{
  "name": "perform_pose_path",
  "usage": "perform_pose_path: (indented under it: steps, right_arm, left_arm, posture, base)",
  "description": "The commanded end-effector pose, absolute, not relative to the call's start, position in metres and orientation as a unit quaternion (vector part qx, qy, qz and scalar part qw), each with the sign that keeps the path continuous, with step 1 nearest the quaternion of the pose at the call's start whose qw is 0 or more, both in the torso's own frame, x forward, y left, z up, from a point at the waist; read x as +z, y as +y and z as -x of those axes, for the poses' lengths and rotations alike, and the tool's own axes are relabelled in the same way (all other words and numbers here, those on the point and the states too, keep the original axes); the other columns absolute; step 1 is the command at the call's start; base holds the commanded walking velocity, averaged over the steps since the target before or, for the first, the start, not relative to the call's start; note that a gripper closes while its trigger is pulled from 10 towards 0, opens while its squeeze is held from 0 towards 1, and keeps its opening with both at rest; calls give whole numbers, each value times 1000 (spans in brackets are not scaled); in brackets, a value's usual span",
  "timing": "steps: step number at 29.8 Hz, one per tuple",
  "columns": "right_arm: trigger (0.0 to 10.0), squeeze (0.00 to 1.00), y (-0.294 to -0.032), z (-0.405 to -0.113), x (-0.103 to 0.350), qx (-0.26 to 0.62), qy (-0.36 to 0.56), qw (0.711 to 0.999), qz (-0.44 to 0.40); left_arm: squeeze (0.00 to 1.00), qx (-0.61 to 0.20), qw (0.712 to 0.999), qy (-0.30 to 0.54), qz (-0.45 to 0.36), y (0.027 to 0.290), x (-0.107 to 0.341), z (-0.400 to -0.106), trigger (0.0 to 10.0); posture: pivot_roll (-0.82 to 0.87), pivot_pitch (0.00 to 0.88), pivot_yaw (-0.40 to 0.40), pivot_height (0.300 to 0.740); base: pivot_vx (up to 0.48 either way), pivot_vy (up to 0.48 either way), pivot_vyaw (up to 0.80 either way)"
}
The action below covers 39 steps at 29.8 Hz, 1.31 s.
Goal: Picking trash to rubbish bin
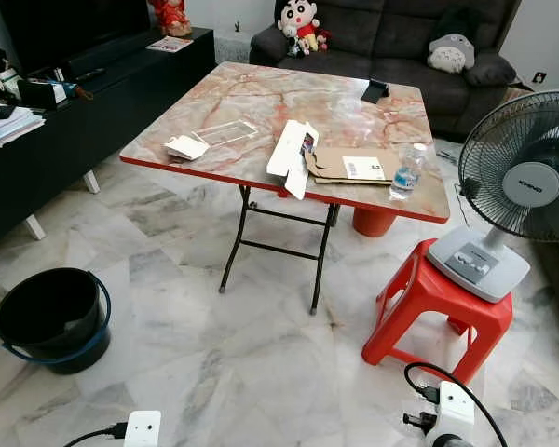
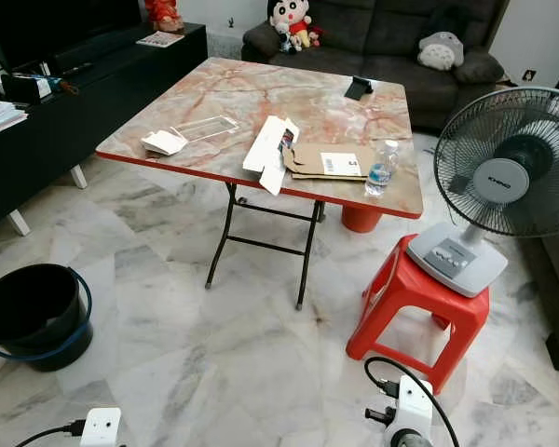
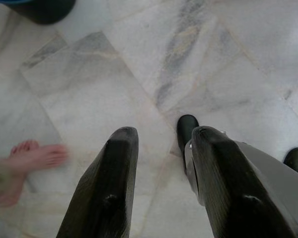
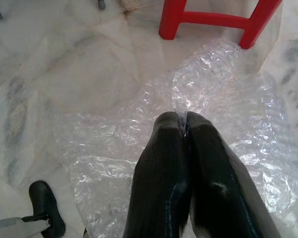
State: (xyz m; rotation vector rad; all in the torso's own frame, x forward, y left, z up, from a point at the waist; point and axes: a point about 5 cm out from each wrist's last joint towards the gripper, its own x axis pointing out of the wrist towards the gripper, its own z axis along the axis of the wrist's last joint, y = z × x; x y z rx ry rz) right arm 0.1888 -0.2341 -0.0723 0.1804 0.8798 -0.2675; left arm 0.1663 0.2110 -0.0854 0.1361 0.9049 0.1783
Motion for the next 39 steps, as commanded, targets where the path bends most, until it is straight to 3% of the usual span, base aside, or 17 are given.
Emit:
perform_pose_path:
  steps: [1, 13, 24, 27, 39]
  right_arm:
    - [10000, 0, -240, -191, -69, -139, 408, 898, -89]
    - [10000, 0, -229, -178, -78, -138, 414, 894, -100]
    - [10000, 0, -212, -181, -80, -100, 425, 896, -87]
    - [10000, 0, -205, -190, -77, -65, 420, 902, -72]
    - [10000, 0, -213, -198, -71, -63, 414, 906, -63]
  left_arm:
    - [0, 75, 895, 431, -81, 213, -84, -169, 10000]
    - [0, 46, 897, 425, -114, 221, -79, -176, 10000]
    - [0, 64, 904, 409, -109, 229, -74, -182, 10000]
    - [0, 72, 903, 411, -101, 224, -76, -179, 10000]
    - [0, 75, 897, 429, -74, 206, -86, -165, 10000]
  posture:
    - [-45, 23, -26, 740]
    - [-50, 44, 24, 740]
    - [-15, 51, -3, 740]
    - [-3, 43, -43, 740]
    - [-7, 0, -90, 740]
  base:
    - [0, 0, 0]
    - [0, 0, 0]
    - [0, 0, 0]
    - [0, 0, 0]
    - [0, 0, 0]
